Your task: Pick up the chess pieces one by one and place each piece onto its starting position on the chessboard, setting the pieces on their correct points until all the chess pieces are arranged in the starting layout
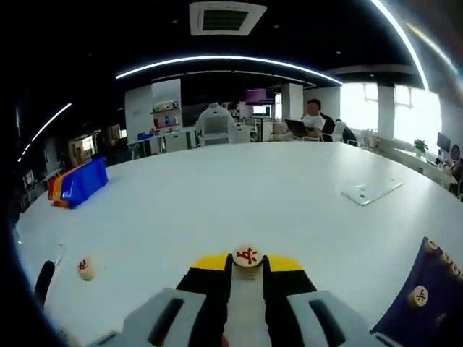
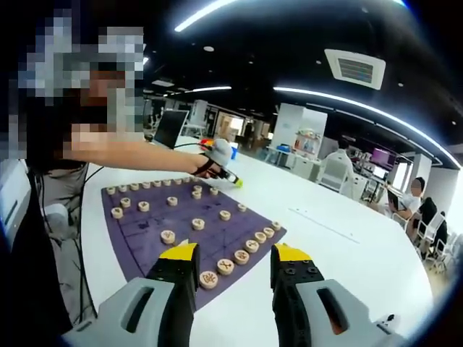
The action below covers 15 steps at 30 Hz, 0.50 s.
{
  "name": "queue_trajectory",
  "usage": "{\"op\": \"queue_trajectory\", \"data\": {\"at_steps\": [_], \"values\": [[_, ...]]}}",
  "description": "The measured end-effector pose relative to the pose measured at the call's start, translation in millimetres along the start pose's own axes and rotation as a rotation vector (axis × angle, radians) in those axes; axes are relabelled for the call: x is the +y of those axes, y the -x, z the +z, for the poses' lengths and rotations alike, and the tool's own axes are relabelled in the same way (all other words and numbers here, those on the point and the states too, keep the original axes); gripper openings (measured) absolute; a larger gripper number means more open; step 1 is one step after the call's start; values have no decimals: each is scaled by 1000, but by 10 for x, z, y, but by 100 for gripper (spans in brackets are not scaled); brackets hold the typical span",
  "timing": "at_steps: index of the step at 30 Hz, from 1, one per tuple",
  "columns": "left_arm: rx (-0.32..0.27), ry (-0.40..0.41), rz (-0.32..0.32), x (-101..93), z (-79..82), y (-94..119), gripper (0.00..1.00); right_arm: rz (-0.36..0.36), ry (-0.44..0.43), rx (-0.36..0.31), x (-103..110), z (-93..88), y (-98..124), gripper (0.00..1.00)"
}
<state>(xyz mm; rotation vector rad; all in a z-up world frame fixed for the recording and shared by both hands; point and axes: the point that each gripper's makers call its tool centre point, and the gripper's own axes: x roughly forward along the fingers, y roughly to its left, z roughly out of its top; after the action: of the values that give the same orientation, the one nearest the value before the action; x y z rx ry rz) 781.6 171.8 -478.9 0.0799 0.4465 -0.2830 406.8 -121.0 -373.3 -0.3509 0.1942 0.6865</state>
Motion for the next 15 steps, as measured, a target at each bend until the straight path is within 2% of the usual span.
{"op": "queue_trajectory", "data": {"at_steps": [8, 11, 15], "values": [[-54, -17, -89, -206, 185, 472, 19, 7, 5, 0, -26, -9, 31, 40], [-93, -18, -130, -298, 308, 690, 19, 4, 8, 3, -40, -20, 56, 40], [-137, -24, -178, -442, 393, 1006, 19, 1, 14, -2, -55, -1, 119, 40]]}}
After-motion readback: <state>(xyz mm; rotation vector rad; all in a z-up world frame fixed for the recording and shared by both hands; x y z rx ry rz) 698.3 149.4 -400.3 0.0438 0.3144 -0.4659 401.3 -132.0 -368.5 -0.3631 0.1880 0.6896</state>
